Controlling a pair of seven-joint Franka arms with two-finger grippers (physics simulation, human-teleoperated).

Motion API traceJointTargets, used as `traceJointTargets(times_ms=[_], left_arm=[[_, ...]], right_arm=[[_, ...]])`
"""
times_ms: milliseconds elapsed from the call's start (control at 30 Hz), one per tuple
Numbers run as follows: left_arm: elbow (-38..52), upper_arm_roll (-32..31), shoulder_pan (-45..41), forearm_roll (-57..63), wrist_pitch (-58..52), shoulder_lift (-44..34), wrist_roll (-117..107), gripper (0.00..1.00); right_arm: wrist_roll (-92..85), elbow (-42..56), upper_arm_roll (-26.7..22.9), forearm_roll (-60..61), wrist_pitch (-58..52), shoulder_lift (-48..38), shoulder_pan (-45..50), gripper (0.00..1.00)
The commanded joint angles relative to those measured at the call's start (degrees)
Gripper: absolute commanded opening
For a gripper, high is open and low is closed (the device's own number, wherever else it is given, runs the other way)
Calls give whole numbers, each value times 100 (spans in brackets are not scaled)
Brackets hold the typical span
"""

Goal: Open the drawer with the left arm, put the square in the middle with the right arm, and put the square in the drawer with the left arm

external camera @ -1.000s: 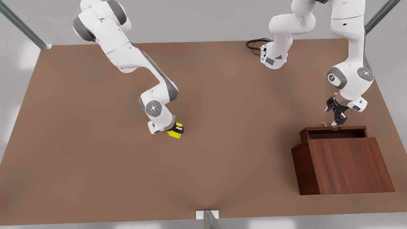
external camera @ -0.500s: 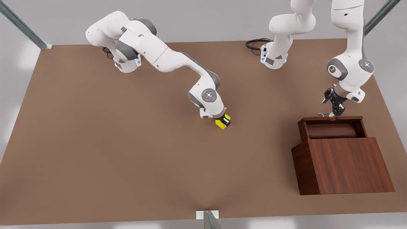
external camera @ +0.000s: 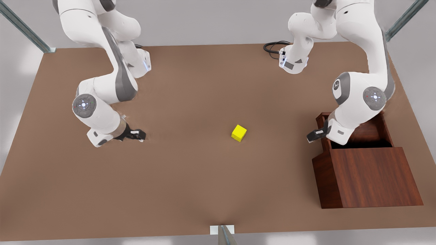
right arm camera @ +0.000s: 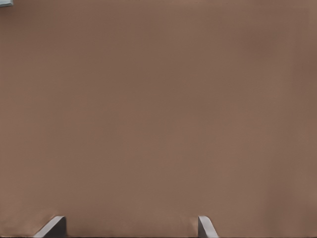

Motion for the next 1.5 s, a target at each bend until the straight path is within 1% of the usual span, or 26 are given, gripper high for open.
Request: traceJointTargets(times_ms=[0, 33, 67, 100, 133, 200, 267, 367, 467, 700, 800, 867, 933, 1067, 1200, 1233, 1300, 1367, 1467], left_arm=[[183, -138, 22, 46, -52, 158, 0, 100], [553, -393, -109, 169, -105, 492, 0, 100], [685, -507, -417, 467, -105, 712, 44, 100], [685, -516, -698, 573, -88, 817, 290, 100], [685, -577, -953, 573, -61, 914, 518, 100], [676, -674, -1481, 626, 9, 1099, 878, 100], [588, -674, -1639, 635, 167, 1187, 1661, 100], [158, -674, -1955, 723, 817, 1283, 1679, 100], [-229, -674, -2026, 741, 1239, 1371, 1837, 100], [-264, -674, -2158, 740, 1459, 1890, 1995, 100], [-264, -674, -2158, 740, 1529, 2022, 1995, 100], [-387, -674, -2158, 740, 1555, 2031, 1995, 100], [-677, -674, -2158, 740, 1872, 1969, 1995, 100], [-1029, -674, -2184, 732, 2118, 1943, 1995, 100], [-1187, -674, -2219, 723, 2241, 1978, 1995, 100], [-1178, -674, -2219, 723, 2285, 2004, 1995, 99], [-1178, -674, -2219, 723, 2285, 2022, 1995, 74], [-1178, -674, -2219, 723, 2294, 2031, 1995, 67], [-1178, -674, -2219, 723, 2303, 2039, 1995, 65]], right_arm=[[-321, 13, -131, -2, -60, -72, 28, 100], [-701, 21, -158, -10, -253, -310, -323, 100], [-710, 232, -150, -256, -622, -407, -359, 100], [-824, 452, -158, -494, -991, -485, -359, 100], [-999, 531, -176, -494, -1141, -565, -359, 100], [-1466, 645, -360, -494, -1212, -512, -385, 100], [-1431, 742, -369, -389, -1229, -407, -613, 100], [-1430, 1006, -369, -336, -1229, -363, -763, 100], [-1422, 1006, -404, -300, -1229, -327, -772, 100], [-1430, 1173, -413, -300, -1247, -345, -781, 100], [-1430, 1173, -501, -300, -1247, -345, -781, 100], [-1430, 1252, -536, -292, -1247, -354, -798, 100], [-1422, 1252, -536, -292, -1247, -363, -790, 100], [-1430, 1252, -536, -292, -1247, -345, -790, 100], [-1430, 1252, -527, -292, -1238, -336, -790, 100], [-1422, 1252, -527, -292, -1238, -319, -781, 100], [-1422, 1252, -527, -292, -1229, -301, -790, 100], [-1422, 1252, -527, -283, -1229, -292, -790, 100], [-1422, 1252, -536, -283, -1229, -275, -798, 100]])
